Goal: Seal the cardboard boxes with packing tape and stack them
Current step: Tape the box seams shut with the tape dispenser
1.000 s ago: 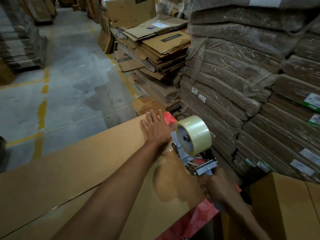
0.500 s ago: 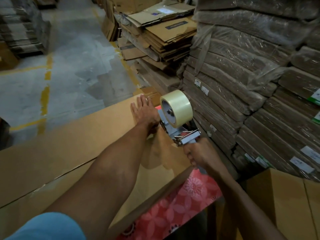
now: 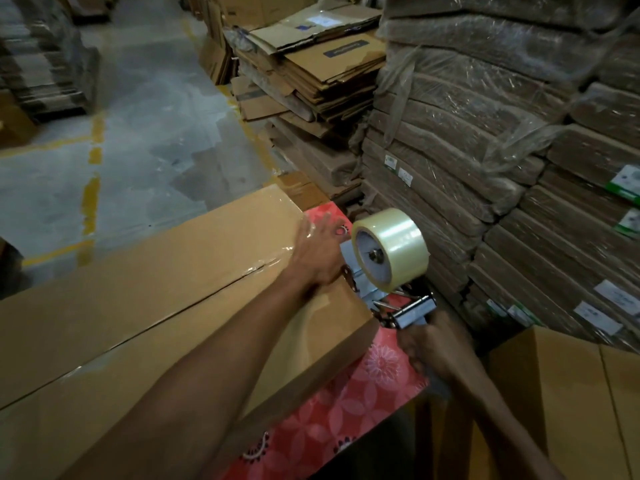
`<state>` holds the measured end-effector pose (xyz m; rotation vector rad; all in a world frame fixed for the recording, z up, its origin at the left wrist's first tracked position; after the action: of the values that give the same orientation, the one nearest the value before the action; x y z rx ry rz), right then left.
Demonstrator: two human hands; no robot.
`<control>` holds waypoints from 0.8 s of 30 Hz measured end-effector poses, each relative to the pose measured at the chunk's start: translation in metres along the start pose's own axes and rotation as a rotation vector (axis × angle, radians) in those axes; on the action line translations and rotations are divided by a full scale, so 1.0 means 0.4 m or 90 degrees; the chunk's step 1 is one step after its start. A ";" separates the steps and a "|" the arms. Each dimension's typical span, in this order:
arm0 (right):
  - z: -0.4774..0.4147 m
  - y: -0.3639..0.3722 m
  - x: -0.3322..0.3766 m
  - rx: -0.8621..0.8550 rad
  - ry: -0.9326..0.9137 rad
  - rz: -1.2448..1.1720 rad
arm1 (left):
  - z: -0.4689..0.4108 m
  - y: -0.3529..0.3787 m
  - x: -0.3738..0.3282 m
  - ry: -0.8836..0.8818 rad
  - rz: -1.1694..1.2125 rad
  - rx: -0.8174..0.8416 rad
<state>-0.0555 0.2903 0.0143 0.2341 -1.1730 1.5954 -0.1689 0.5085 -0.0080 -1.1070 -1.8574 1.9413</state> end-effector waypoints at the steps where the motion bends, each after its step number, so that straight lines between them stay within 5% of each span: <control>1: 0.002 -0.001 0.001 -0.004 -0.004 -0.003 | 0.013 0.026 -0.019 0.051 -0.035 0.042; 12: -0.016 0.013 0.026 0.013 -0.056 0.021 | -0.005 -0.008 0.033 -0.053 0.025 0.042; 24: 0.127 -0.017 -0.168 0.014 -0.011 0.035 | -0.012 0.006 0.031 -0.053 0.055 0.046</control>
<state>-0.0441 0.2081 -0.0018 0.2325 -1.1838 1.6583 -0.1736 0.5197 -0.0144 -1.1172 -1.7927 2.1155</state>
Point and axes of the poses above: each hand's wrist, its own z-axis away from the middle knuckle, its own y-axis out of the palm, x = y × z, the point moved 7 cm from there along -z, towards the middle knuckle, and after that the axes turned 12 degrees about z, right-handed, at the moved point
